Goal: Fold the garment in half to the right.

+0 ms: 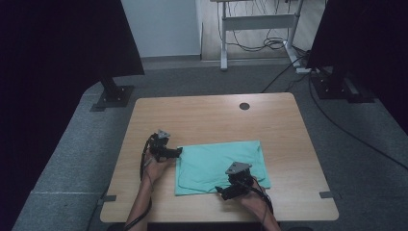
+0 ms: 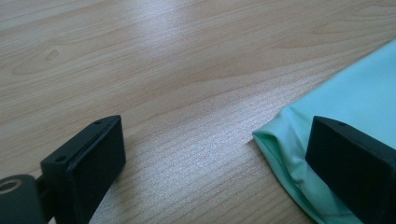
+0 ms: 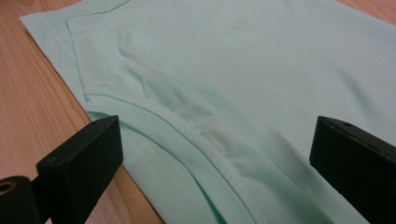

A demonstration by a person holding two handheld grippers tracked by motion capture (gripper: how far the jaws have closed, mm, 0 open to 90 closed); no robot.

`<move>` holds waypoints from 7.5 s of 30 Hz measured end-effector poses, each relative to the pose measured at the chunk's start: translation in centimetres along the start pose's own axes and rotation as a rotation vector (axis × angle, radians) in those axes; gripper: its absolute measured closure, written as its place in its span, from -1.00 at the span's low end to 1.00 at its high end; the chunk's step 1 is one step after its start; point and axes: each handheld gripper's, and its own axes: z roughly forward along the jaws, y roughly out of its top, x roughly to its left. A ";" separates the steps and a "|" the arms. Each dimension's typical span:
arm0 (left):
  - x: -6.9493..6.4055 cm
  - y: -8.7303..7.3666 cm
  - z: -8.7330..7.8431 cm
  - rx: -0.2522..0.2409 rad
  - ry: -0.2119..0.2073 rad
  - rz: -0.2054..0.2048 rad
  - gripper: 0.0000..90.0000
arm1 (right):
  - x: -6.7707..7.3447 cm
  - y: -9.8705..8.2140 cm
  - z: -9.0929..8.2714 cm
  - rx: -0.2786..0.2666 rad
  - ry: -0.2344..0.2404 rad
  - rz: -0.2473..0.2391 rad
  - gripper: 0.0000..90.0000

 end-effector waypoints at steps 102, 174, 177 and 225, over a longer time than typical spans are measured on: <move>-0.4 -0.4 -0.6 -0.056 -0.070 0.055 -0.33 | 9.6 6.6 8.3 -0.019 0.085 -0.158 0.81; -10.3 5.7 -0.1 -0.141 -0.111 0.384 0.93 | 3.4 4.3 1.1 -0.079 0.128 -0.093 0.84; -10.8 6.1 0.1 -0.143 -0.117 0.388 0.93 | 3.0 4.0 0.7 -0.080 0.125 -0.089 0.84; -19.4 9.8 4.7 -0.159 -0.196 0.451 0.90 | -2.7 -1.5 -6.1 -0.072 0.015 -0.026 0.84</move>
